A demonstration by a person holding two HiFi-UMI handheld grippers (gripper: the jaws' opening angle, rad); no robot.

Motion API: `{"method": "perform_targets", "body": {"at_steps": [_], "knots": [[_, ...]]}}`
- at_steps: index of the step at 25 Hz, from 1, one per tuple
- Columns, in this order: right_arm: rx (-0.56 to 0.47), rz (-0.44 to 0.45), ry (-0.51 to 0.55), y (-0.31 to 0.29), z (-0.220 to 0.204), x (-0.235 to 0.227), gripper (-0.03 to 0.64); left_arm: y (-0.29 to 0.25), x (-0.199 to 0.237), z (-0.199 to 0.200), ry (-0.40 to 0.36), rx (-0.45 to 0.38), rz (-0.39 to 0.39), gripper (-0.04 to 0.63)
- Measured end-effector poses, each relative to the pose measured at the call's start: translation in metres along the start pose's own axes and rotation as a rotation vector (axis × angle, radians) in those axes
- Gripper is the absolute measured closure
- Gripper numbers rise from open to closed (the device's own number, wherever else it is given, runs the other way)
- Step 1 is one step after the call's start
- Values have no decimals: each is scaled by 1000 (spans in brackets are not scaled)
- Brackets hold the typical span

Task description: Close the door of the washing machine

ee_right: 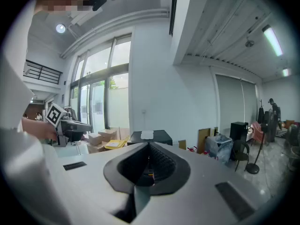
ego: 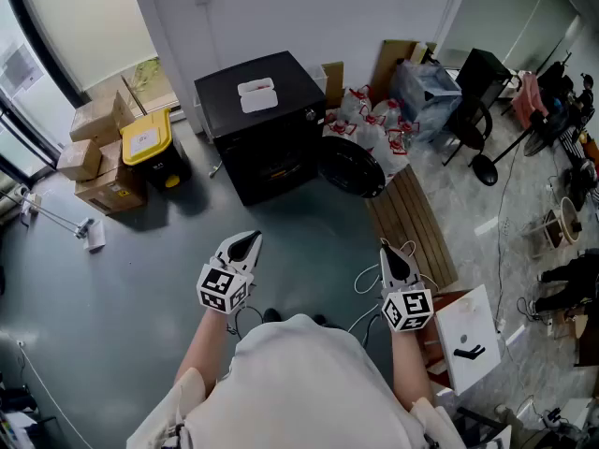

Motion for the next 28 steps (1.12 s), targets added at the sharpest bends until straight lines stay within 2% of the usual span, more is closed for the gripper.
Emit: {"method": "perform_targets", "body": {"at_steps": [8,18,28], "knots": [[-10,2,-3,0,1,-8,584,-6,-7,-2,-5,4,-1,588],[-13,48,9,7,1,-11,584,-12,-23,-2,16,10,10,588],[9,41,-22,20,-15,-43,581,-25,-50,-13,40,32,20,588]]}}
Point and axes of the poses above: the fingertips, and each gripper's own axes: y backward along the fingers, x to its left, z out of its top, the point moved 1 cm from there along y, backward along the fingers, and after that the axes turned 2 degrees about x, right-handed, at the moved point
